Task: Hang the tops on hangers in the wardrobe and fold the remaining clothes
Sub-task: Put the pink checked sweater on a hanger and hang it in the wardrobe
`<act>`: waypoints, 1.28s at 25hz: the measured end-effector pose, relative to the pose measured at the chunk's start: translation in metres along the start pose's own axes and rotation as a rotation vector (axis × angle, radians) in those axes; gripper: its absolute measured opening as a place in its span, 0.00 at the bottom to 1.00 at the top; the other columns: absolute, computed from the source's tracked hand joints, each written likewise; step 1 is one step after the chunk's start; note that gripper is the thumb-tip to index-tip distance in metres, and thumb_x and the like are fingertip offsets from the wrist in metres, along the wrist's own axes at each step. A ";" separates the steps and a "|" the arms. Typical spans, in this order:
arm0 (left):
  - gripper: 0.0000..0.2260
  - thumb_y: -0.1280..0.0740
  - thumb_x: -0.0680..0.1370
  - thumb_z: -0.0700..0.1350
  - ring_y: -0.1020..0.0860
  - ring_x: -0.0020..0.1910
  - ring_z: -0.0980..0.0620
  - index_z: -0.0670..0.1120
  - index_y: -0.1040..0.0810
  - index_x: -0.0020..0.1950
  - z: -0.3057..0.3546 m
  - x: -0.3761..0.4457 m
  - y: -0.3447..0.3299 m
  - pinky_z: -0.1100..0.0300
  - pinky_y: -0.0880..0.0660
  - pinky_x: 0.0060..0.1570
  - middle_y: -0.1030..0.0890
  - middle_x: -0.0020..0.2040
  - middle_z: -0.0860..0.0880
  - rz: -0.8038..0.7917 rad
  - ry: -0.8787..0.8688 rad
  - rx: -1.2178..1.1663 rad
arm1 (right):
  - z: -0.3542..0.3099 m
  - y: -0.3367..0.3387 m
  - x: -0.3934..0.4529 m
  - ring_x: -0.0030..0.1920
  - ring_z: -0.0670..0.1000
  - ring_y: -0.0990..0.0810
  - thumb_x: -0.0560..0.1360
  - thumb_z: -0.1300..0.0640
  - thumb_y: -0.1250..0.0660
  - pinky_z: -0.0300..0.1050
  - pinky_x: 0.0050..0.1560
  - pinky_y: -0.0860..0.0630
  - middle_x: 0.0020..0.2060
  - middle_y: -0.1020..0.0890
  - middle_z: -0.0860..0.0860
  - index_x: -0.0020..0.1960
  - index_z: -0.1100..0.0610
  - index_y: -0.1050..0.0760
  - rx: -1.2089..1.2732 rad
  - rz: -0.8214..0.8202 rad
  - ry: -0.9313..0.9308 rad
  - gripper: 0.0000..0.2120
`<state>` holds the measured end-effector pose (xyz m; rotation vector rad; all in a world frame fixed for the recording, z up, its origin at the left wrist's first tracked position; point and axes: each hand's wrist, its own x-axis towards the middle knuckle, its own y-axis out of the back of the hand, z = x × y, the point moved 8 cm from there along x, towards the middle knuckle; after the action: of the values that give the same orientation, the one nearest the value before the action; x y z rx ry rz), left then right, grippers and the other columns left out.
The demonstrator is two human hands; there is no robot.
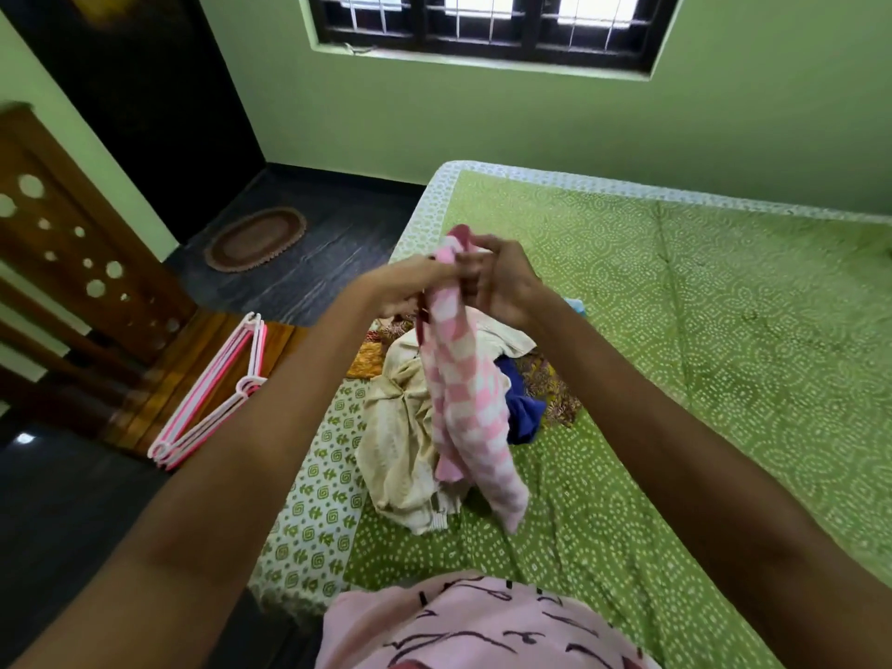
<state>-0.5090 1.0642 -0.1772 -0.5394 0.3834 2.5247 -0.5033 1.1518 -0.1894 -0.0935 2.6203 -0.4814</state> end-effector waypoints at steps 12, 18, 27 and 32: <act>0.06 0.35 0.77 0.39 0.22 0.29 0.61 0.45 0.22 0.42 0.045 -0.030 0.033 0.69 0.26 0.32 0.18 0.31 0.55 0.134 -0.332 0.003 | 0.052 0.047 0.040 0.52 0.51 0.26 0.66 0.76 0.41 0.49 0.43 0.22 0.60 0.28 0.59 0.71 0.60 0.40 -0.651 -0.102 0.153 0.34; 0.13 0.19 0.53 0.52 0.21 0.29 0.58 0.49 0.16 0.33 0.084 -0.071 0.054 0.68 0.24 0.35 0.18 0.31 0.54 -0.021 -0.433 -0.051 | 0.071 0.007 0.047 0.45 0.45 0.22 0.58 0.69 0.34 0.39 0.50 0.26 0.45 0.21 0.53 0.55 0.64 0.25 -0.609 -0.350 0.095 0.24; 0.17 0.17 0.49 0.38 0.19 0.30 0.48 0.37 0.18 0.32 0.111 -0.109 0.105 0.60 0.22 0.33 0.19 0.30 0.43 -0.054 -0.854 -1.032 | 0.084 -0.038 0.026 0.51 0.54 0.21 0.66 0.64 0.31 0.52 0.60 0.27 0.50 0.19 0.53 0.55 0.62 0.25 -0.651 -0.558 -0.063 0.17; 0.10 0.28 0.70 0.45 0.19 0.31 0.55 0.45 0.17 0.29 0.075 -0.112 0.132 0.63 0.22 0.34 0.19 0.30 0.50 0.307 -0.511 -0.583 | 0.009 -0.025 -0.005 0.42 0.50 0.17 0.73 0.59 0.31 0.45 0.43 0.19 0.45 0.16 0.52 0.55 0.60 0.24 -0.446 -0.285 0.182 0.12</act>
<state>-0.5164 0.9349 -0.0400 -0.0110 -0.5087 2.9383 -0.4949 1.1268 -0.1854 -0.5975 2.8629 0.0157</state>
